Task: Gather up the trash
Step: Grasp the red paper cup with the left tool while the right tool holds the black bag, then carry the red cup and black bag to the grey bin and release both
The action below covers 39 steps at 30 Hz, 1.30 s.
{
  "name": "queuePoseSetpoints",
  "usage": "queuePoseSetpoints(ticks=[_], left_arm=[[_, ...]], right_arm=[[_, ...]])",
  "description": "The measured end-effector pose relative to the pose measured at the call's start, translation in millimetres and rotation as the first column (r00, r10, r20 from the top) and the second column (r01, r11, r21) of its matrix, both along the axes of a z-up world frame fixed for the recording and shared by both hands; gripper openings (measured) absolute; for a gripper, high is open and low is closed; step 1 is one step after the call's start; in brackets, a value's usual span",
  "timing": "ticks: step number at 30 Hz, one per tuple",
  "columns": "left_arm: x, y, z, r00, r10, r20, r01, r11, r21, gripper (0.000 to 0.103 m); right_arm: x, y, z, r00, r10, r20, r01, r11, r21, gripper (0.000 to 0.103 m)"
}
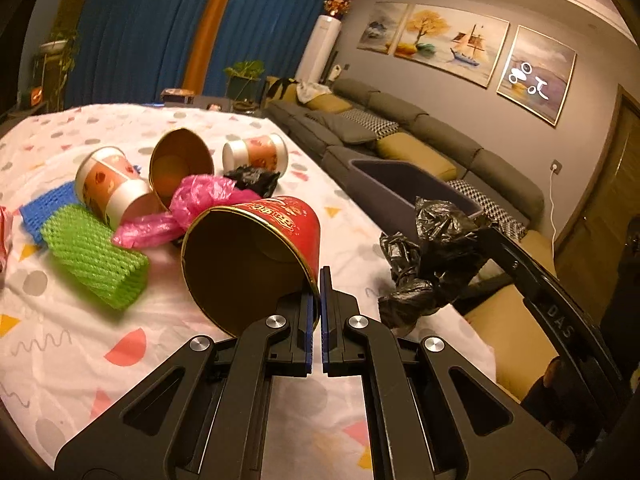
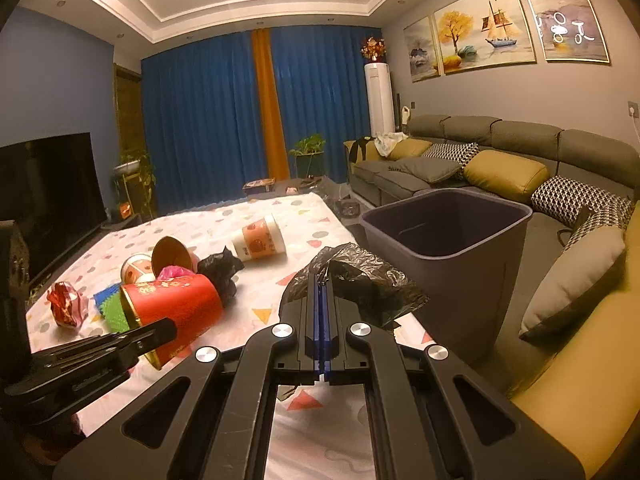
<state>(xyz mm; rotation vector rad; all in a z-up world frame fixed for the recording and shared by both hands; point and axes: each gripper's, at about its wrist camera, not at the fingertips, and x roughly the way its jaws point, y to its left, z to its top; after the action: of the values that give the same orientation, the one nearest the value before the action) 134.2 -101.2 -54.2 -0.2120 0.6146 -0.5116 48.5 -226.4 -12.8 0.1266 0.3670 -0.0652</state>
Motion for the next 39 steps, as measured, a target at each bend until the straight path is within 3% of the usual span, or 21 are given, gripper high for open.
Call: queuePoseSetpoints(ticks=[26, 39], left_arm=[[-4, -16, 41, 0.993, -0.046, 0.112, 0.047, 0.999, 0.0, 0.002], [46, -99, 99, 0.956, -0.166, 0.242, 0.162, 0.986, 0.037, 0.002]], right_arm=[[3, -31, 33, 0.995, -0.046, 0.089, 0.047, 0.999, -0.006, 0.002], [40, -88, 73, 0.967, -0.178, 0.18, 0.188, 0.981, -0.04, 0.002]])
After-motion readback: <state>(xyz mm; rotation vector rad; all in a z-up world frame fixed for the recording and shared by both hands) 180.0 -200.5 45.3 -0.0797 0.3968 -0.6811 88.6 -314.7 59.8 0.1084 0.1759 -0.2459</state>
